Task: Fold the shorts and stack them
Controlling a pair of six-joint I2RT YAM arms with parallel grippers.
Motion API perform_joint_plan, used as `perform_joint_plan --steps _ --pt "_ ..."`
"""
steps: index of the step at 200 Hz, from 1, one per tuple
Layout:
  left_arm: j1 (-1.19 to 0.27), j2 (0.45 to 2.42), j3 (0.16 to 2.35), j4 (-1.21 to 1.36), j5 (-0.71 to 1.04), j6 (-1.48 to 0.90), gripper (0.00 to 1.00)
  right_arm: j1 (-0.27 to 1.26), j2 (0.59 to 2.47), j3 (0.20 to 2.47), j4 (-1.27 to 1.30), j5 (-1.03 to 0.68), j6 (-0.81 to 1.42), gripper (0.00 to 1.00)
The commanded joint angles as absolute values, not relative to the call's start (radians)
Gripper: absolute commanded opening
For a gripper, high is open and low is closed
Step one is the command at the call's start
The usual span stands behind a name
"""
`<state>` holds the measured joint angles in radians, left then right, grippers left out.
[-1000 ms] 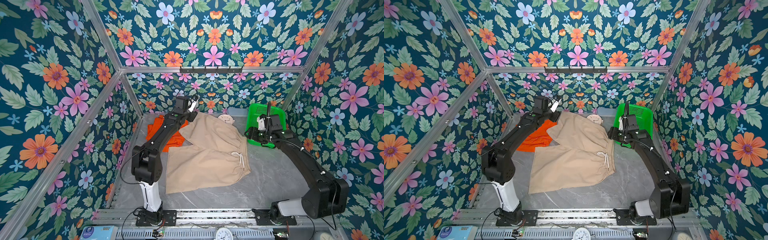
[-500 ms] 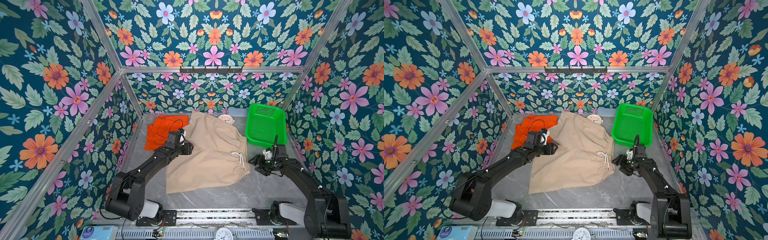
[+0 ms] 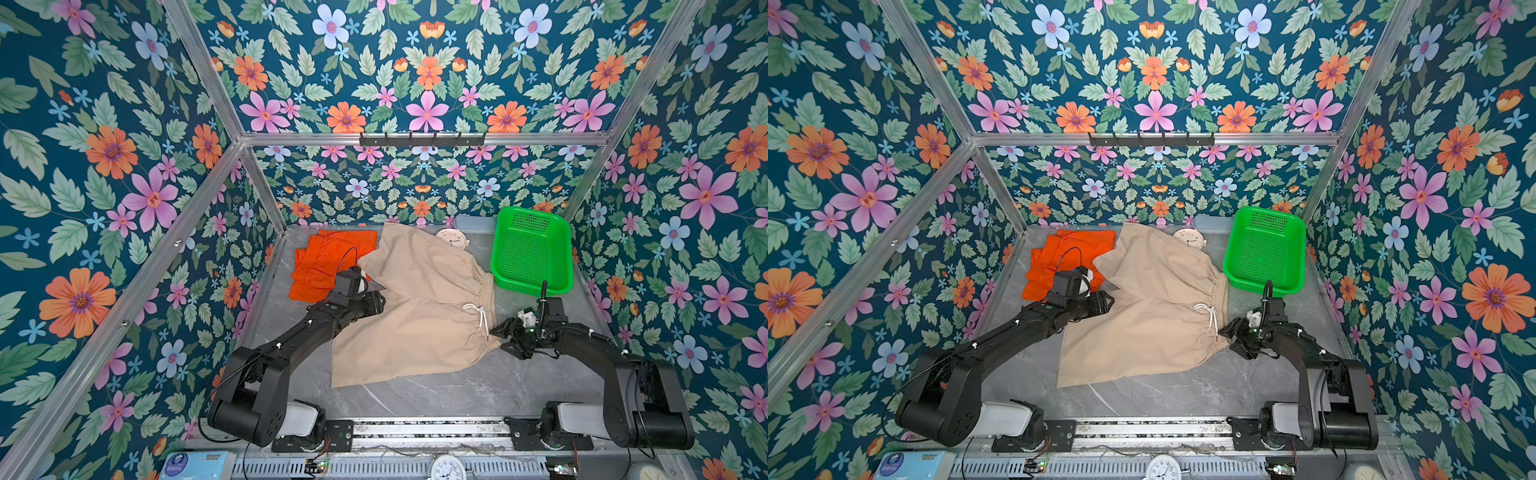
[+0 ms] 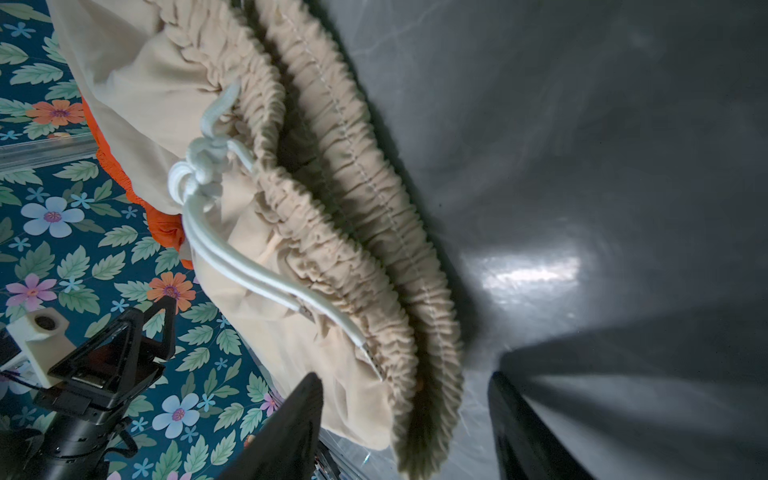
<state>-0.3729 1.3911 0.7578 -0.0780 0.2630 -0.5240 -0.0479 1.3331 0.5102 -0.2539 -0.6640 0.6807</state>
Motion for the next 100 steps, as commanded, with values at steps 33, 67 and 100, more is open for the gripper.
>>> perform_joint_plan --steps 33,67,100 --pt "-0.371 1.396 0.754 -0.030 0.270 -0.565 0.63 -0.039 1.406 0.506 -0.119 -0.674 0.724 0.41" --pt "-0.370 1.389 0.715 0.008 0.277 -0.602 0.63 -0.004 1.400 0.500 -0.125 -0.652 0.740 0.17" --pt "-0.370 1.376 0.699 0.009 0.296 -0.643 0.65 0.053 1.310 0.465 -0.152 -0.594 0.789 0.04"
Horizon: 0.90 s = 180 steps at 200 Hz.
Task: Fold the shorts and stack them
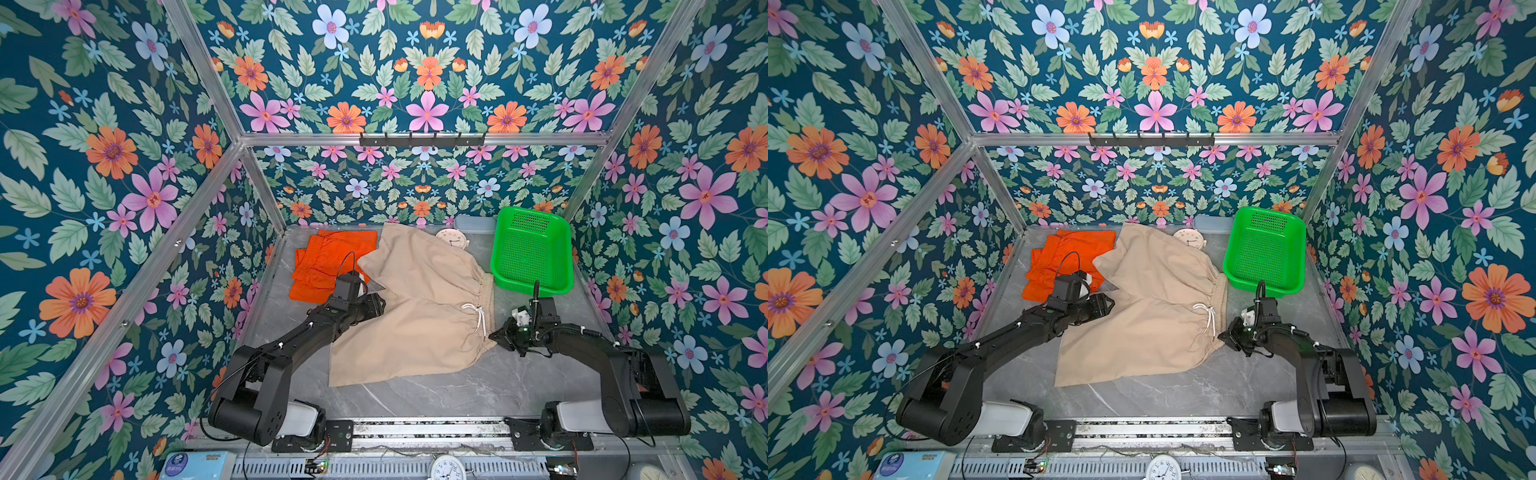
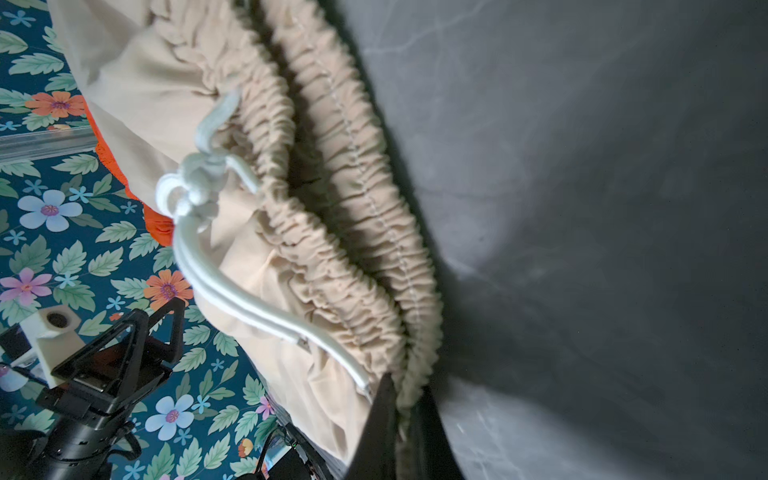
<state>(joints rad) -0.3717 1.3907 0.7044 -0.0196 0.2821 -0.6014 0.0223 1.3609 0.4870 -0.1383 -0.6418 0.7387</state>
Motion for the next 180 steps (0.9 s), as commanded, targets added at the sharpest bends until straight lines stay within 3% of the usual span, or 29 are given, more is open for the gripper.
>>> perform_joint_plan --steps 1,78,153,180 --pt "-0.370 1.375 0.698 0.008 0.296 -0.644 0.65 0.054 1.306 0.463 -0.154 -0.592 0.790 0.03" --pt "-0.356 1.153 0.637 -0.169 0.212 -0.816 0.69 0.071 0.990 0.345 -0.268 -0.485 0.864 0.00" --pt "-0.320 0.978 0.606 -0.510 0.075 -1.171 0.64 0.072 1.002 0.370 -0.257 -0.520 0.849 0.00" --pt "-0.295 0.997 0.593 -0.628 0.129 -1.261 0.63 0.073 1.000 0.380 -0.265 -0.523 0.844 0.00"
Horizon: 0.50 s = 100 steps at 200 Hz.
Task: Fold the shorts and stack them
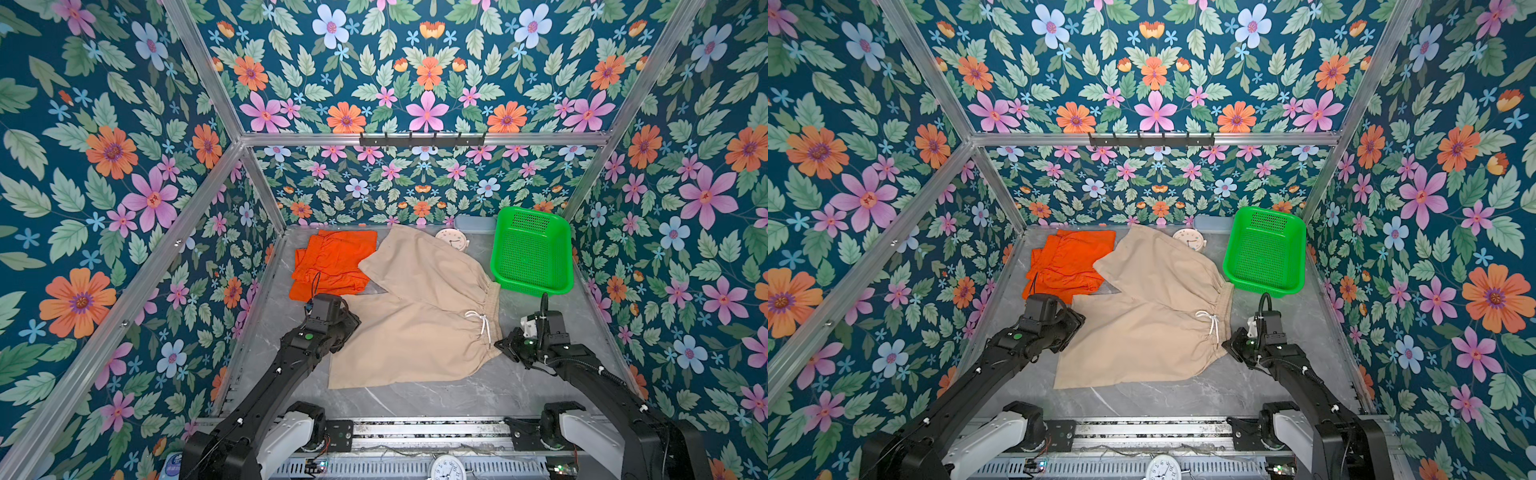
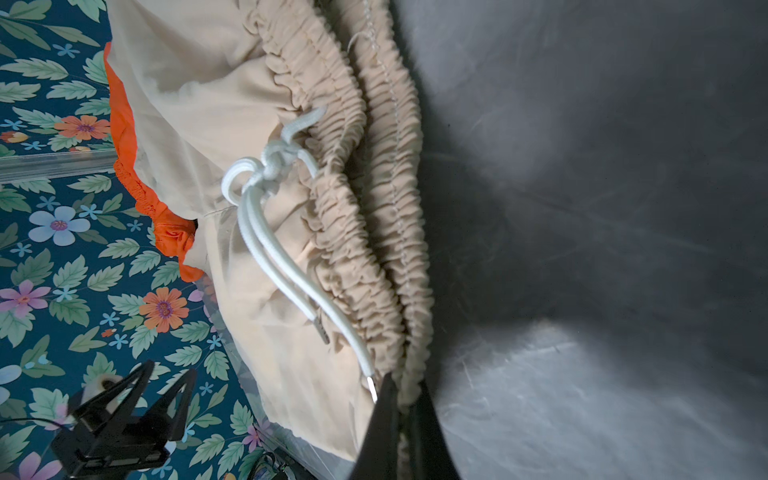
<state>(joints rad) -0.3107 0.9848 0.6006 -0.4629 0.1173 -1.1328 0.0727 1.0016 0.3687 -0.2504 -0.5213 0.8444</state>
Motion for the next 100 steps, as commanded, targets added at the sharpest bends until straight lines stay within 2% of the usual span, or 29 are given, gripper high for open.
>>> perform_joint_plan --steps 1,37,100 --pt "-0.294 0.999 0.591 -0.633 0.131 -1.265 0.63 0.073 1.000 0.381 -0.265 -0.523 0.844 0.00" --pt "-0.289 0.987 0.553 -0.729 0.199 -1.351 0.60 0.072 1.008 0.391 -0.263 -0.523 0.840 0.00" --pt "-0.289 0.903 0.502 -0.909 0.173 -1.404 0.55 0.073 1.028 0.394 -0.249 -0.527 0.836 0.00"
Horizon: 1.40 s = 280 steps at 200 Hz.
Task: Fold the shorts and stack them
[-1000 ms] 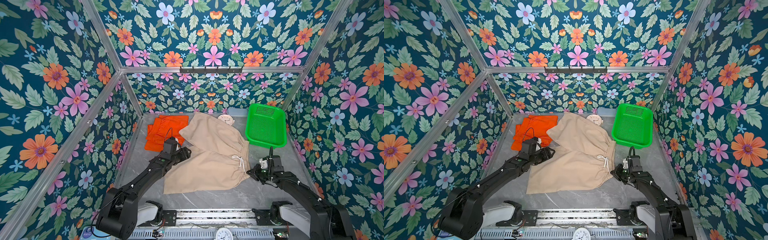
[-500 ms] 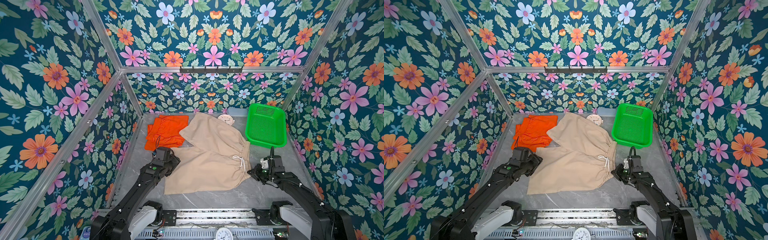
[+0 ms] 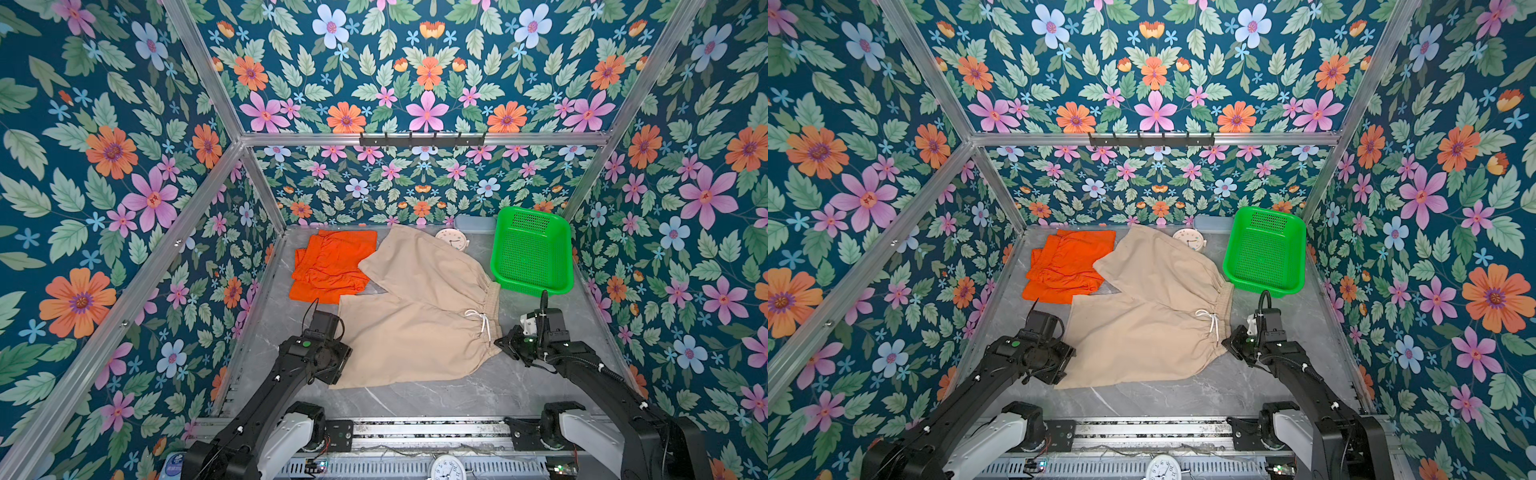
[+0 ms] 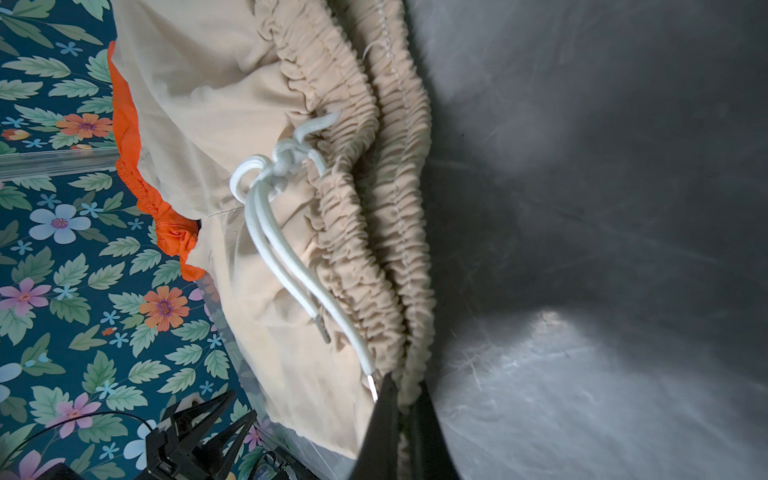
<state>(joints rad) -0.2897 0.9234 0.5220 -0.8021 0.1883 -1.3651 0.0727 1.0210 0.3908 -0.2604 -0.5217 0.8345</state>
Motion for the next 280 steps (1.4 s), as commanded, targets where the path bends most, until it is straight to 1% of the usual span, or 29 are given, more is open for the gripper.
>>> perform_joint_plan --steps 1,58,82,110,136,152,174,228,235,264,280 --pt "-0.289 0.902 0.501 -0.909 0.173 -1.404 0.55 0.073 1.029 0.394 -0.248 -0.528 0.837 0.00" --pt "-0.289 0.901 0.455 -0.924 0.178 -1.404 0.52 0.074 1.031 0.394 -0.246 -0.531 0.839 0.00" --pt "-0.289 0.884 0.447 -0.946 0.140 -1.404 0.50 0.076 1.028 0.395 -0.245 -0.531 0.840 0.00" --pt "-0.289 0.883 0.427 -0.916 0.114 -1.401 0.49 0.077 1.026 0.393 -0.245 -0.531 0.842 0.00" --pt "-0.287 0.905 0.406 -0.883 0.099 -1.399 0.44 0.077 1.020 0.393 -0.253 -0.532 0.841 0.00" --pt "-0.288 0.919 0.398 -0.861 0.080 -1.396 0.37 0.078 1.014 0.392 -0.258 -0.530 0.838 0.00" --pt "-0.288 0.936 0.388 -0.823 0.052 -1.392 0.31 0.078 1.007 0.393 -0.269 -0.529 0.837 0.00" --pt "-0.288 0.928 0.406 -0.840 -0.005 -1.377 0.02 0.079 0.977 0.401 -0.320 -0.529 0.831 0.00" --pt "-0.288 0.920 0.416 -0.855 -0.014 -1.370 0.00 0.079 0.972 0.402 -0.330 -0.529 0.830 0.00" --pt "-0.288 0.862 0.470 -0.954 -0.065 -1.360 0.00 0.091 0.941 0.420 -0.408 -0.537 0.826 0.00" --pt "-0.288 0.818 0.517 -1.009 -0.097 -1.352 0.00 0.127 0.904 0.441 -0.490 -0.520 0.834 0.00"
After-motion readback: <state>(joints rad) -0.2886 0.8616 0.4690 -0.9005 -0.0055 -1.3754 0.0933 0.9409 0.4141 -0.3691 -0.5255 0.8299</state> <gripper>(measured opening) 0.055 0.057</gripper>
